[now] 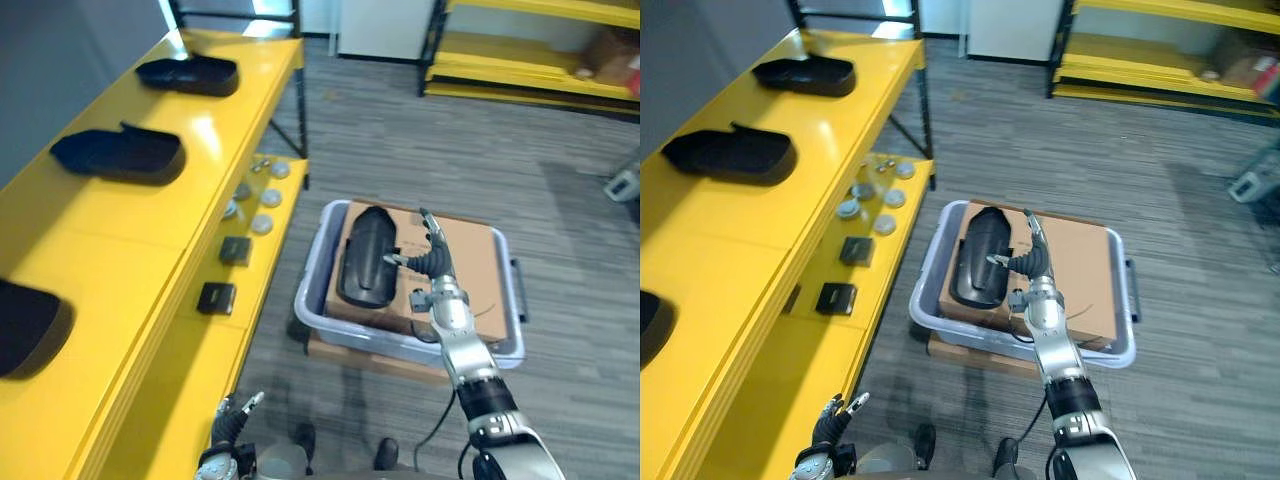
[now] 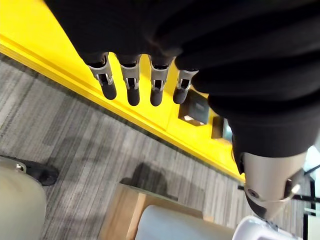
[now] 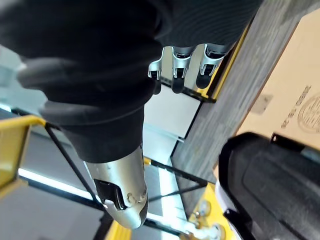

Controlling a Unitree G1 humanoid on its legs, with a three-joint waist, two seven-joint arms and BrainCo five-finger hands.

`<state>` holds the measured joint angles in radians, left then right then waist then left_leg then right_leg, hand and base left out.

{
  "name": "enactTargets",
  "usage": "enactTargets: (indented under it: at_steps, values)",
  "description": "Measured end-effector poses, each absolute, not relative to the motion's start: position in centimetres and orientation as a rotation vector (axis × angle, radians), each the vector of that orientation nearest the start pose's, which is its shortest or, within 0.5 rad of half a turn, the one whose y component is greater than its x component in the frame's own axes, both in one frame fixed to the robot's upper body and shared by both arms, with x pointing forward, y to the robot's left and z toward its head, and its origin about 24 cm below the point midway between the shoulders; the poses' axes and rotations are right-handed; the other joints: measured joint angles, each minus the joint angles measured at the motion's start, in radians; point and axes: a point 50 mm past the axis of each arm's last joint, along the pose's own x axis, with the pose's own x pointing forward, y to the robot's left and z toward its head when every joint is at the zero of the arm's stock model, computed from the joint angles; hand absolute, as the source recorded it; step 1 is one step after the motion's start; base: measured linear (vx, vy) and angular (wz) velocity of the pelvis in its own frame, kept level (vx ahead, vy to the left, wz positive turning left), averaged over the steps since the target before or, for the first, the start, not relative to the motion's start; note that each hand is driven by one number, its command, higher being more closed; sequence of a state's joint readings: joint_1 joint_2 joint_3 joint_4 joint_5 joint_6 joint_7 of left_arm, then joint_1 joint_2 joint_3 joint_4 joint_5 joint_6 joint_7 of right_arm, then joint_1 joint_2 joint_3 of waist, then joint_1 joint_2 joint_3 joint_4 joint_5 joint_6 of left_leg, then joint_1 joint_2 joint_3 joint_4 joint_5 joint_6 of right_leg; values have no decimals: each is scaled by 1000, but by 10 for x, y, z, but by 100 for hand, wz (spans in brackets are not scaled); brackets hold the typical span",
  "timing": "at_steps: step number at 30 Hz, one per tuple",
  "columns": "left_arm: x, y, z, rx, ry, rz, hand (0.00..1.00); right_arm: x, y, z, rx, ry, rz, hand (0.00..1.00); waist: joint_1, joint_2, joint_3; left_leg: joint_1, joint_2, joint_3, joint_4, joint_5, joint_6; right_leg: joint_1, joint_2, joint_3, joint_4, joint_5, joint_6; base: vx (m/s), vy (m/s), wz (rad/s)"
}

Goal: Walk over and take plastic housings, then place them on the shelf

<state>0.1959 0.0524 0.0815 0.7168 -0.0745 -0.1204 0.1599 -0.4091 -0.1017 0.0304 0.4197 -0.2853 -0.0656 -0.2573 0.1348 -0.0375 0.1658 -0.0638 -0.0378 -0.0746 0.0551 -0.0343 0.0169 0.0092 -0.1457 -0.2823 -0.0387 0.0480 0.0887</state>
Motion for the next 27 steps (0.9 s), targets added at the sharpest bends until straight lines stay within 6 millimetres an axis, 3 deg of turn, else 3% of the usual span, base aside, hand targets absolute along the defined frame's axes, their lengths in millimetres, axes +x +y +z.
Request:
enactTargets:
  at_steps: [3, 8, 17, 27]
  values:
    - [132, 199, -125, 21, 757, 349, 0, 344, -146, 78, -437, -93, -198, 0, 24, -1, 27, -49, -5, -44, 7, 19, -1, -24, -1, -48, 0, 0, 0, 3, -14, 55]
    - [147, 192, -119, 16, 711, 368, 0, 362, -171, 95, -428, -47, -438, 0, 44, 12, 93, -120, -19, -96, 44, 21, -2, -52, -7, -104, 1, 0, -1, 20, 14, 32]
    - [164, 185, -111, 11, 656, 371, 0, 363, -186, 104, -430, -37, -619, 0, 40, 14, 155, -175, -26, -90, 53, 21, -3, -107, -15, -100, 6, 0, -1, 3, 29, -1]
    - [166, 184, -111, 10, 656, 371, 0, 354, -185, 126, -418, -158, -666, 0, 12, 13, 157, -177, -23, -67, 53, 20, -2, -120, -15, -71, 5, 0, -1, 3, 9, -7]
